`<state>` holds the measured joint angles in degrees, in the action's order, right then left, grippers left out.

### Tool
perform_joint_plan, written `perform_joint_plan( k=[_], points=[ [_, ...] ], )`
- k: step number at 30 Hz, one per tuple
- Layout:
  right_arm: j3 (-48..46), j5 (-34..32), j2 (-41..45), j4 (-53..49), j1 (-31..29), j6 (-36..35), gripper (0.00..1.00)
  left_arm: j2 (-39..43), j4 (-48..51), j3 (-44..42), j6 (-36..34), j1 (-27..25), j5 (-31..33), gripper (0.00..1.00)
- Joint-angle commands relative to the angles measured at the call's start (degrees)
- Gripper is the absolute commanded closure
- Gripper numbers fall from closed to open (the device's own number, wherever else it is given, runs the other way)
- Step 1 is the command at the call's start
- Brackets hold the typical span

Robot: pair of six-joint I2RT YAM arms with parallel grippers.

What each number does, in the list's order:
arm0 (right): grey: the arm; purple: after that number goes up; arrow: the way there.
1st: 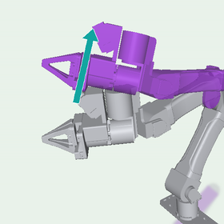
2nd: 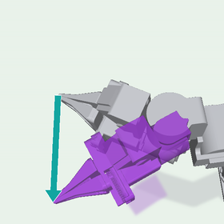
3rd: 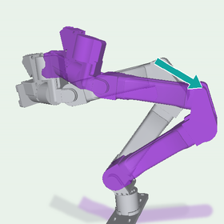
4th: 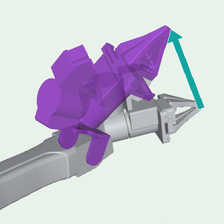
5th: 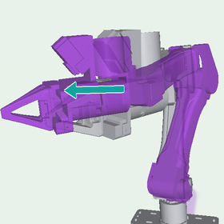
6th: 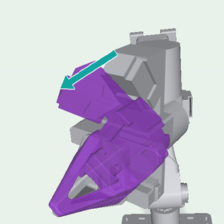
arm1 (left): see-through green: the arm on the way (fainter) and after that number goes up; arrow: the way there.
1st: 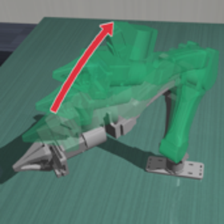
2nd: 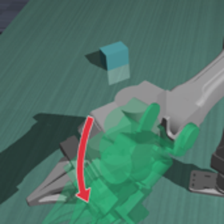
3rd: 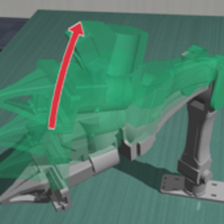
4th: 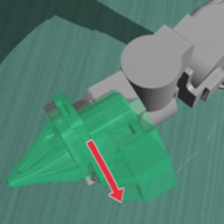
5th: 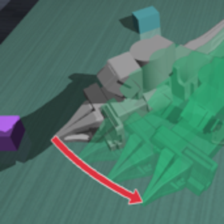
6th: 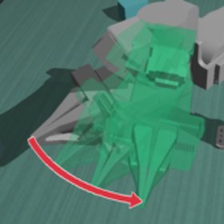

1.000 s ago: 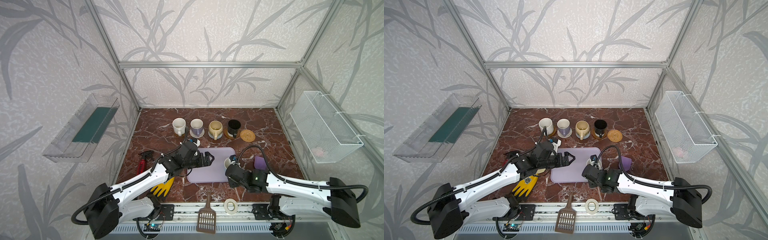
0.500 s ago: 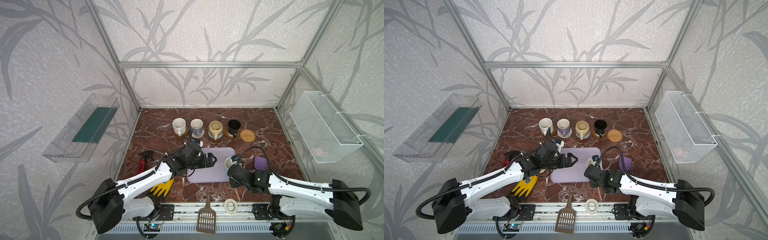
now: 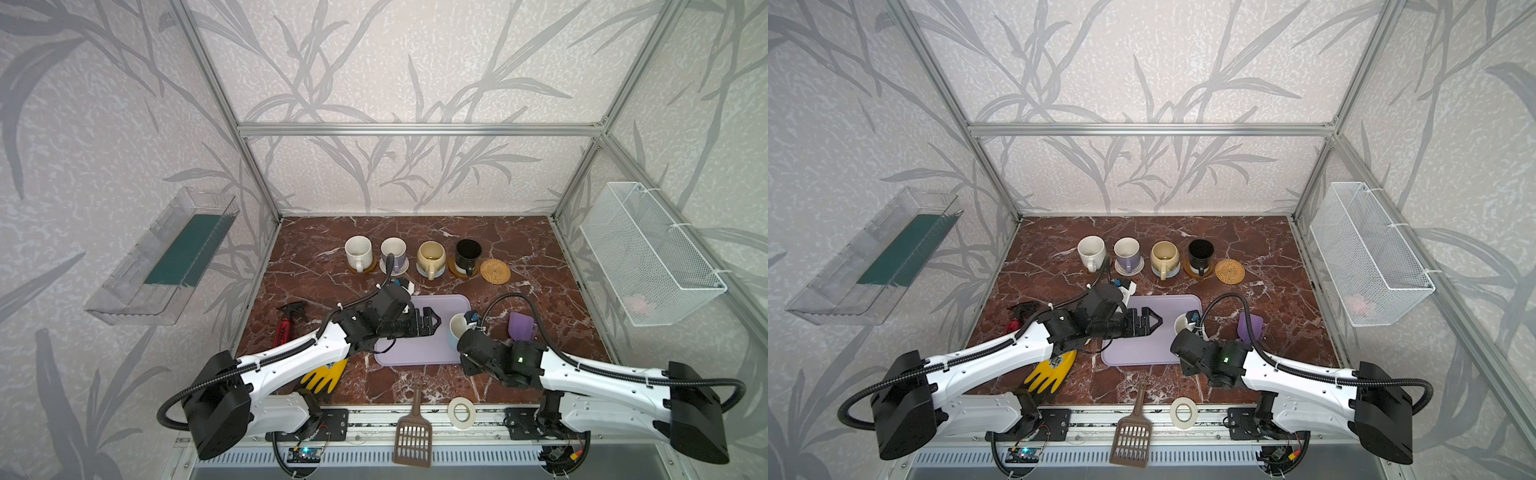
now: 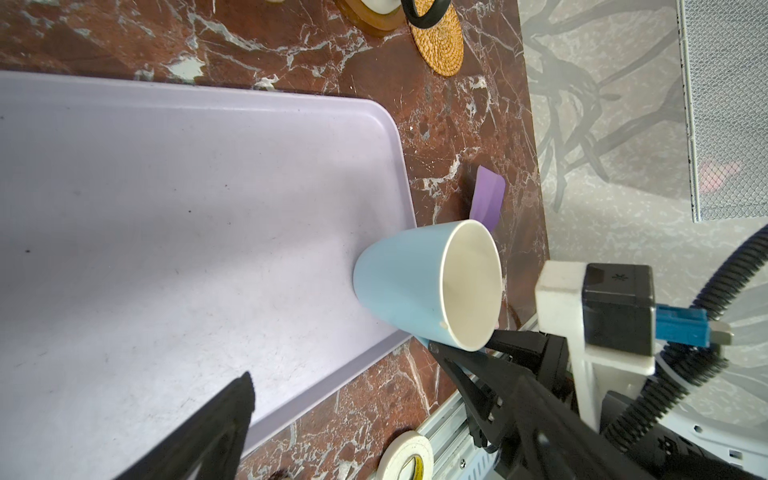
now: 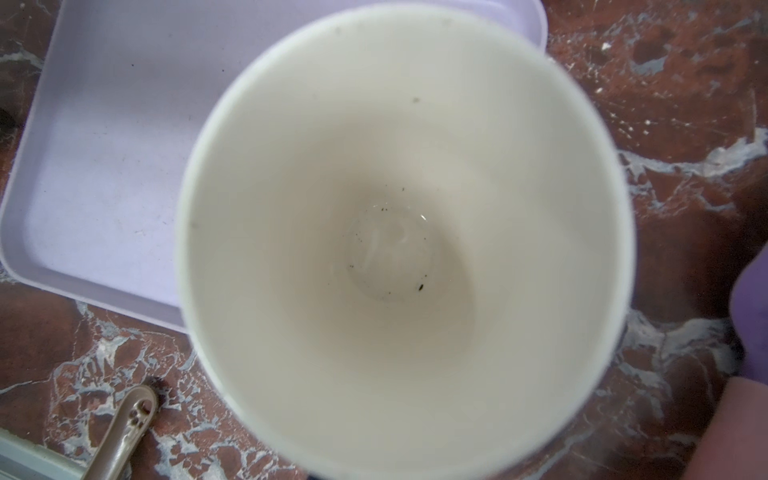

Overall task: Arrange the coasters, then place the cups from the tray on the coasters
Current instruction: 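Lower the right gripper and close it on the light blue mug rim, then lift the light blue mug out of the tray with the right gripper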

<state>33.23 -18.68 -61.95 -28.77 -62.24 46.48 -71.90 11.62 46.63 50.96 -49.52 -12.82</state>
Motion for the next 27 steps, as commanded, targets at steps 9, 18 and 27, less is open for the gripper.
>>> perform_joint_plan(
  k=[9, 18, 27],
  points=[
    [1.8, 0.5, 1.5, -0.6, 0.1, -1.7, 0.99, 0.7, -0.4, 1.2, -0.5, -0.2, 1.1, 0.01],
    [4.2, 0.0, 1.7, -1.9, 0.1, -3.0, 1.0, 1.9, -0.1, 0.7, -0.7, -0.2, 1.7, 0.01],
    [6.0, -0.7, 2.7, -2.2, 0.1, -4.7, 1.0, 3.4, -0.2, 0.4, -0.5, -0.2, 2.6, 0.01]
  ],
)
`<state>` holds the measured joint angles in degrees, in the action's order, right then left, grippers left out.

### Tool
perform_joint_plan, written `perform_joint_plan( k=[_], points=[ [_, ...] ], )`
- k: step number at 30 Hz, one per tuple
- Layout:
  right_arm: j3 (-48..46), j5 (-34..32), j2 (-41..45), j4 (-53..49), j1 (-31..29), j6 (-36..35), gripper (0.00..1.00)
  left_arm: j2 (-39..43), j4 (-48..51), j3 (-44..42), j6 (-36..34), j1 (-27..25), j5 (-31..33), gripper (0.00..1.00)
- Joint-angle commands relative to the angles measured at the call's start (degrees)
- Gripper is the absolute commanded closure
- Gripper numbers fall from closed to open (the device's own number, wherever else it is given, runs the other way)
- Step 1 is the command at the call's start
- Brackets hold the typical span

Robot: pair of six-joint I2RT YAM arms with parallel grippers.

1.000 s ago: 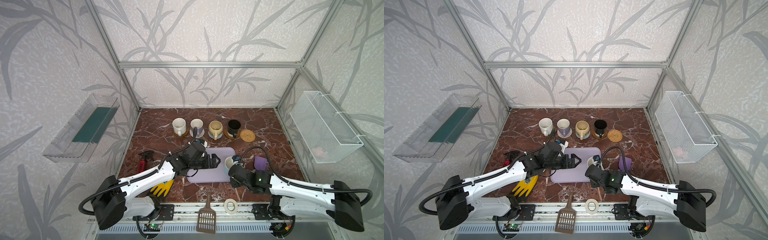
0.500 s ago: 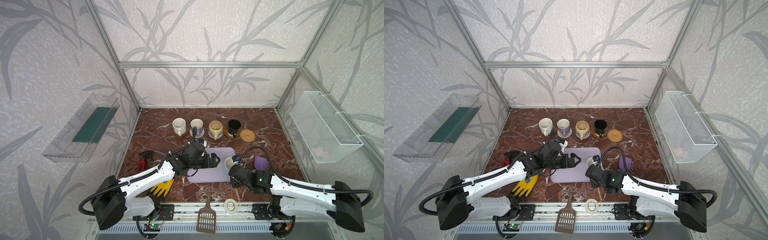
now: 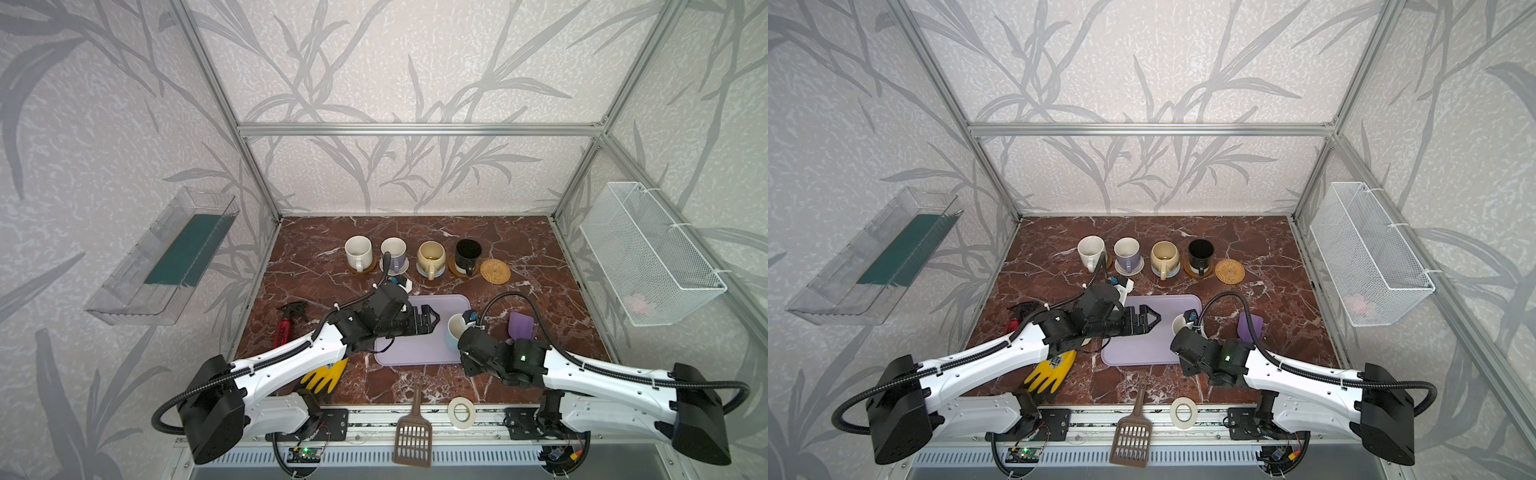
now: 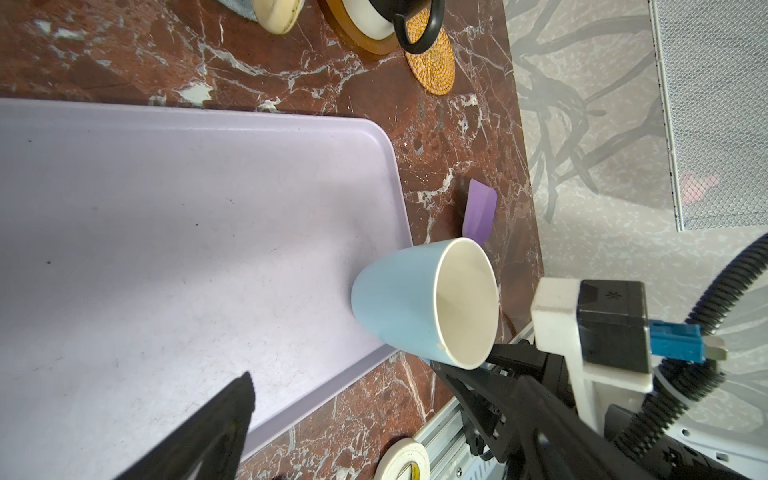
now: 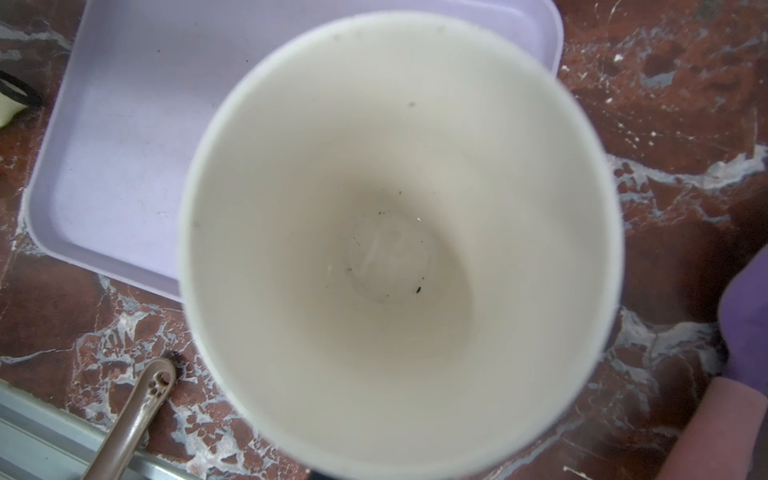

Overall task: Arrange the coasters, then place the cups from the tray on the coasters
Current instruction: 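Lift the light blue mug out of the tray with the right gripper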

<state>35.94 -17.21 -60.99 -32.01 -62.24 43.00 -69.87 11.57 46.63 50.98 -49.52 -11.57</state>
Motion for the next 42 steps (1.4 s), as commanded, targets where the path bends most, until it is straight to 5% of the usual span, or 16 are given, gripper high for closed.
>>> perform_joint_plan(
  k=[1, 12, 19, 42],
  points=[
    [3.4, -2.3, 1.8, 1.0, 0.1, -1.4, 1.0, 1.5, -0.2, 0.6, -0.5, -0.2, 1.5, 0.01],
    [5.7, -3.2, 1.5, 0.0, 0.4, -3.9, 1.0, 5.0, 2.2, 0.9, 0.5, -0.2, 7.9, 0.01],
    [8.2, -0.5, 1.7, -1.1, 3.3, -8.7, 1.0, 5.8, -2.4, 0.2, -0.1, -0.2, 6.8, 0.01],
    [23.4, 10.5, 3.2, -7.1, 30.4, -22.9, 1.0, -1.4, -5.5, 9.9, -2.3, -0.2, 5.9, 0.01]
  ],
)
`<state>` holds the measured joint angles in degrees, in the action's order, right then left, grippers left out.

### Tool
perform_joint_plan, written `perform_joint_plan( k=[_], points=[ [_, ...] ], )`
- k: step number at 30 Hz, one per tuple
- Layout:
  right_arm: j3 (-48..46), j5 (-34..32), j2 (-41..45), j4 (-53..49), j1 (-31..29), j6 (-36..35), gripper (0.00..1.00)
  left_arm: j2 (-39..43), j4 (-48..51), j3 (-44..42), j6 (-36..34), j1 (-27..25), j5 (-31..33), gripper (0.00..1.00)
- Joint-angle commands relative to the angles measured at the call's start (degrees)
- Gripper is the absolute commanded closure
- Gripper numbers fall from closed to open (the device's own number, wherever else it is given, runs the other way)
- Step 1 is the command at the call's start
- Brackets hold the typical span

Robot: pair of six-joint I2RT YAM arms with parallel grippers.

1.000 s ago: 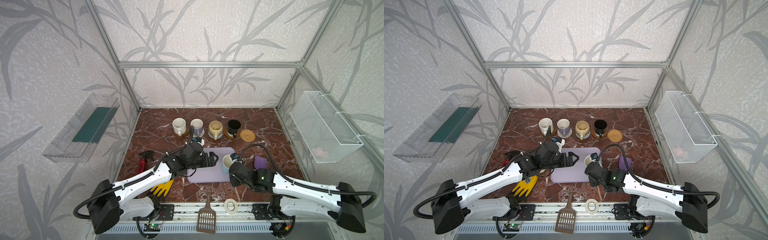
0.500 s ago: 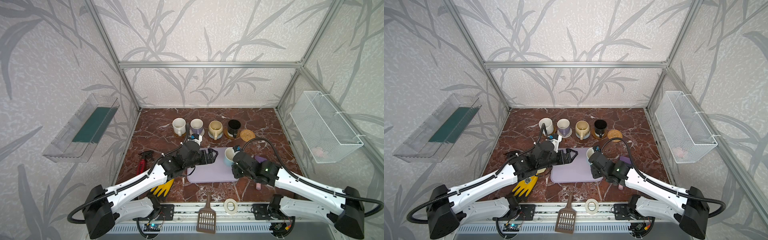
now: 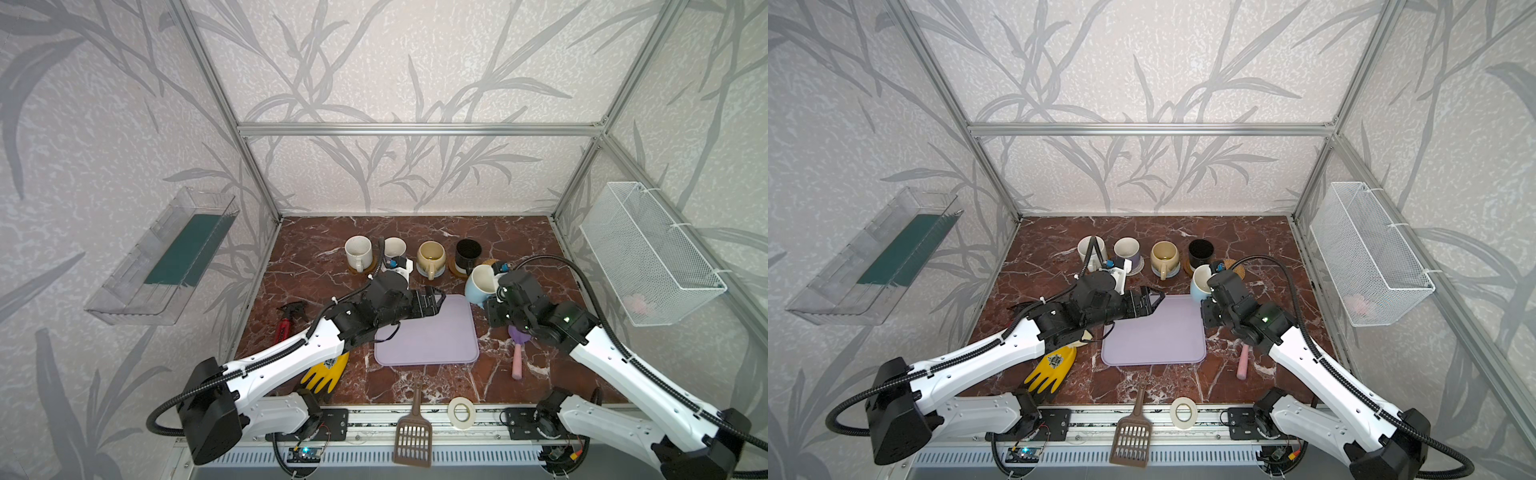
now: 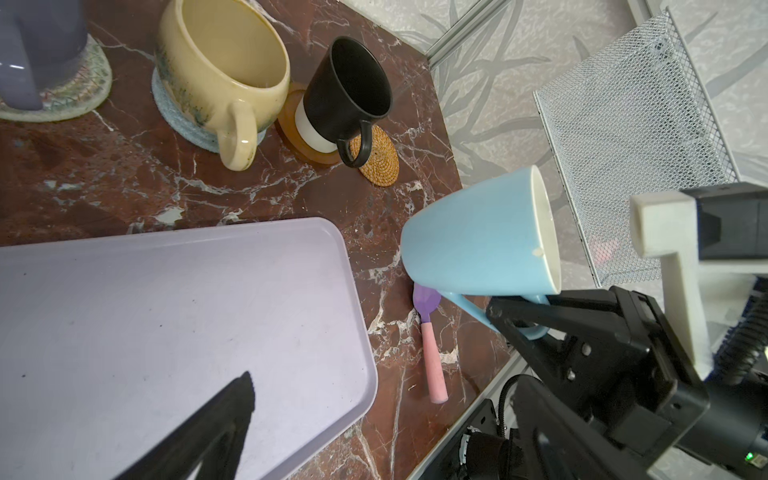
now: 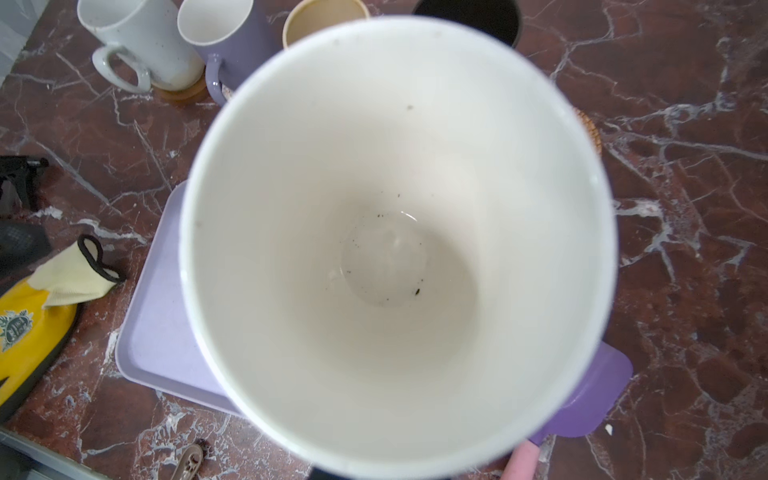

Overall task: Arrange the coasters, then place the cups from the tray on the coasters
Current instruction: 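Lift the light blue mug out of the tray with the right gripper, then carry the light blue mug to the wicker coaster with the right gripper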

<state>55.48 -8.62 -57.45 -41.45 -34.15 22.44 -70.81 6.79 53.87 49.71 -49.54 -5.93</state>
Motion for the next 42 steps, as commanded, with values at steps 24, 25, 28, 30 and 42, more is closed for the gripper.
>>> perform_joint_plan(
  k=[24, 25, 28, 30, 42],
  points=[
    [14.1, 6.2, -19.8, 7.8, 24.8, -8.5, 1.0, -15.2, -9.4, 17.0, -4.2, 4.9, -12.4, 0.01],
    [14.5, 6.5, -21.2, 8.2, 25.4, -8.6, 1.0, -16.3, -9.8, 17.7, -3.9, 5.2, -13.6, 0.01],
    [16.5, 6.8, -25.3, 8.4, 26.4, -8.9, 1.0, -18.9, -9.0, 19.9, -3.7, 5.7, -15.3, 0.01],
    [17.8, 6.1, -27.5, 9.0, 26.7, -9.1, 1.0, -20.2, -8.0, 21.2, -4.1, 5.7, -15.3, 0.01],
    [26.1, 5.2, -40.0, 7.9, 28.3, -9.8, 1.0, -24.6, -8.2, 23.7, -4.3, 6.1, -15.1, 0.01]
  ],
)
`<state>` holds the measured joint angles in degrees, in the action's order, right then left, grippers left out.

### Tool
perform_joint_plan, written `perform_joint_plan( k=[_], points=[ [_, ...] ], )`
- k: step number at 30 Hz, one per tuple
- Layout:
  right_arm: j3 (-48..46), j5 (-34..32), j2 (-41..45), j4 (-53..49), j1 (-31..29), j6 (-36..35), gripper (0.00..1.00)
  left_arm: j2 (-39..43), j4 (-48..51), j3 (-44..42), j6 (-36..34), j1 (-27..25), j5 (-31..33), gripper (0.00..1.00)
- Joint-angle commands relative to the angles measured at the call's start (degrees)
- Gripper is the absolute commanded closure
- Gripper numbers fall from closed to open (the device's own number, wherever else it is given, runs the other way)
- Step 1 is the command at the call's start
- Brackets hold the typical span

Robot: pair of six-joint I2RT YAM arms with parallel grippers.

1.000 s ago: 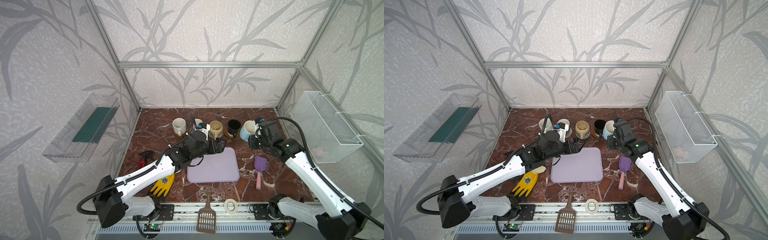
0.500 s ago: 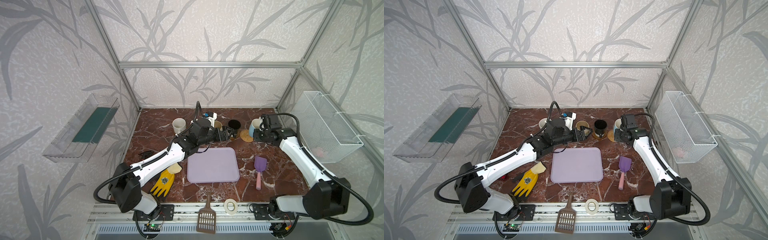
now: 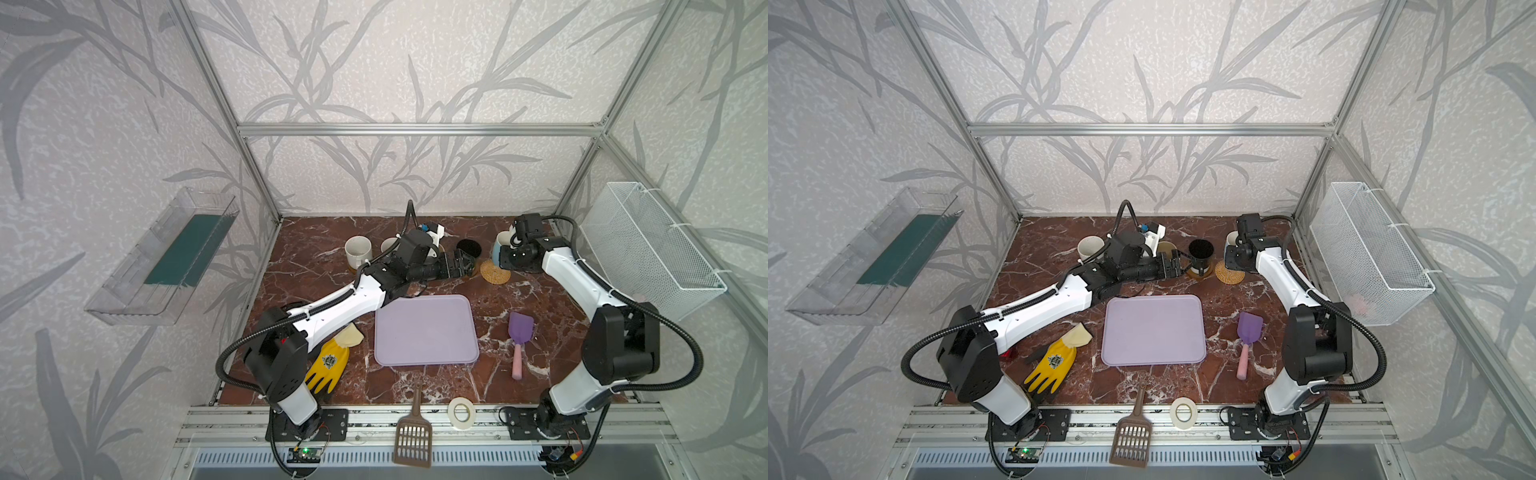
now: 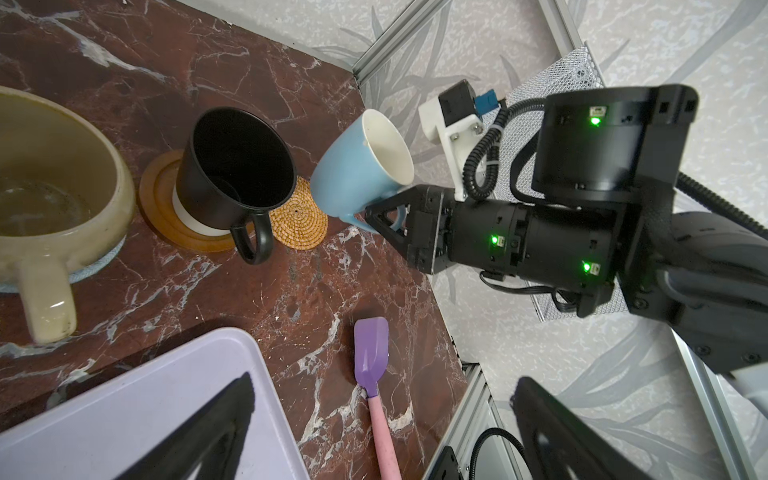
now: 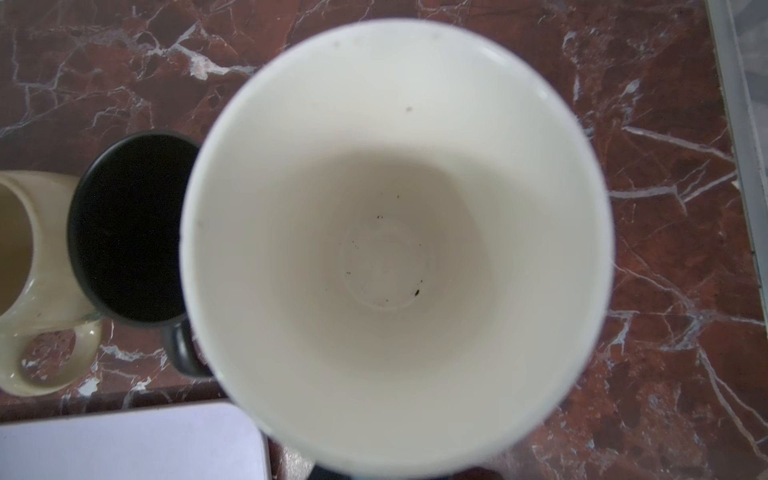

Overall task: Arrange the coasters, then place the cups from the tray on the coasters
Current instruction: 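Carry the light blue mug to the wicker coaster with the right gripper, then lower the light blue mug onto the wicker coaster and open the right gripper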

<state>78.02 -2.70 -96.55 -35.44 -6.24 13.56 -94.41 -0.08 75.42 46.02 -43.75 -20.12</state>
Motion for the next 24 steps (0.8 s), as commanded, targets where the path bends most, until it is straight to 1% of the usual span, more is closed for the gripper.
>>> perform_joint_plan(
  k=[1, 6, 10, 20, 24],
  points=[
    [4.2, -0.6, -2.8, 1.3, 0.4, -1.0, 1.0, -1.3, -1.3, 2.3, -0.5, 0.4, -1.0, 0.01],
    [4.7, -0.9, -5.8, 1.9, 0.4, -1.1, 1.0, -2.5, -1.6, 2.3, -0.2, 0.7, -1.4, 0.01],
    [4.9, -0.6, -7.2, 1.6, 0.4, -1.0, 1.0, -2.0, -4.2, 0.4, 0.5, 0.9, -1.2, 0.01],
    [1.0, -0.9, -6.2, 3.3, 0.3, -0.7, 1.0, -2.0, -3.8, 0.2, 0.7, 0.9, -1.5, 0.01],
    [1.3, -0.9, -7.5, 2.8, 0.3, -0.8, 1.0, -2.0, -4.0, -0.1, 0.8, 0.9, -1.7, 0.01]
  ],
)
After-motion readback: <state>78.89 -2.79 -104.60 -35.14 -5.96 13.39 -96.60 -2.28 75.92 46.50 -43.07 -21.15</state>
